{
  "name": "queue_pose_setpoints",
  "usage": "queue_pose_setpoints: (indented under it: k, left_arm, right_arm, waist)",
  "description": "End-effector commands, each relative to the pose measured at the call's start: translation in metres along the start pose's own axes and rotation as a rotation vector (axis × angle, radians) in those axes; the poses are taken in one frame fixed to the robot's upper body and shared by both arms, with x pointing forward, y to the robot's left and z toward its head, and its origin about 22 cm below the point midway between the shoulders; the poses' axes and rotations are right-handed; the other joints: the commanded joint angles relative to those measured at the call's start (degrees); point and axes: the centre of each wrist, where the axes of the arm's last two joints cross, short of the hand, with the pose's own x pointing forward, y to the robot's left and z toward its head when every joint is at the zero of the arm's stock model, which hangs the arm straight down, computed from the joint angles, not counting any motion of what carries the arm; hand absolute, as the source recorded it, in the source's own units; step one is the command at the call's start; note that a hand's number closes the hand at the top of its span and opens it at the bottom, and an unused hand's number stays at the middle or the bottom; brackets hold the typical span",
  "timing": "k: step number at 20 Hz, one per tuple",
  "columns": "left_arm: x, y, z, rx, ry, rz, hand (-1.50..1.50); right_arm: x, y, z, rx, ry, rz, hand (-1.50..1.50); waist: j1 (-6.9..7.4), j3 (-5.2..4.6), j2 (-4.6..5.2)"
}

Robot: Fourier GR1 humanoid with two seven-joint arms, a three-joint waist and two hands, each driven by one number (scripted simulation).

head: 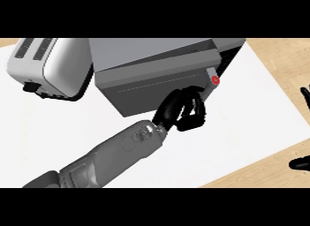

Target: Pick up the milk, place it into the microwave and close the microwave

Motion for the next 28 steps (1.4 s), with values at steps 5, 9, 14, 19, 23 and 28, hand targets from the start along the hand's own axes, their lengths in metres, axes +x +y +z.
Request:
queue_pose_setpoints:
  k: [5,9,14,19,23,28]
  left_arm:
    - [0.055,0.002,-0.03,0.017,-0.141,0.026,1.5]
    - [0.059,0.007,-0.036,0.053,-0.139,0.039,1.5]
    - [0.059,0.007,-0.038,0.077,-0.134,0.032,1.5]
    - [0.055,0.006,-0.035,0.074,-0.128,0.041,1.5]
    - [0.055,0.006,-0.036,0.082,-0.126,0.042,1.5]
    - [0.054,0.006,-0.036,0.11,-0.121,0.052,1.5]
  right_arm:
    - [0.011,-0.002,-0.024,0.11,-0.044,-0.058,-1.5]
    - [0.015,0.003,-0.036,0.181,-0.057,-0.109,-1.5]
    - [0.018,0.011,-0.048,0.258,-0.029,-0.131,-1.5]
    - [0.042,0.023,-0.078,0.48,-0.056,-0.096,1.5]
    - [0.049,0.045,-0.09,0.604,-0.091,-0.139,1.5]
    - [0.057,0.057,-0.093,0.668,-0.087,-0.144,1.5]
  waist:
    - [-2.51,0.13,0.16]
    - [-3.41,0.17,0.56]
    - [-3.6,0.29,0.74]
    - [-3.69,0.16,0.29]
    - [-4.29,0.28,0.21]
    - [-5.91,0.34,-0.14]
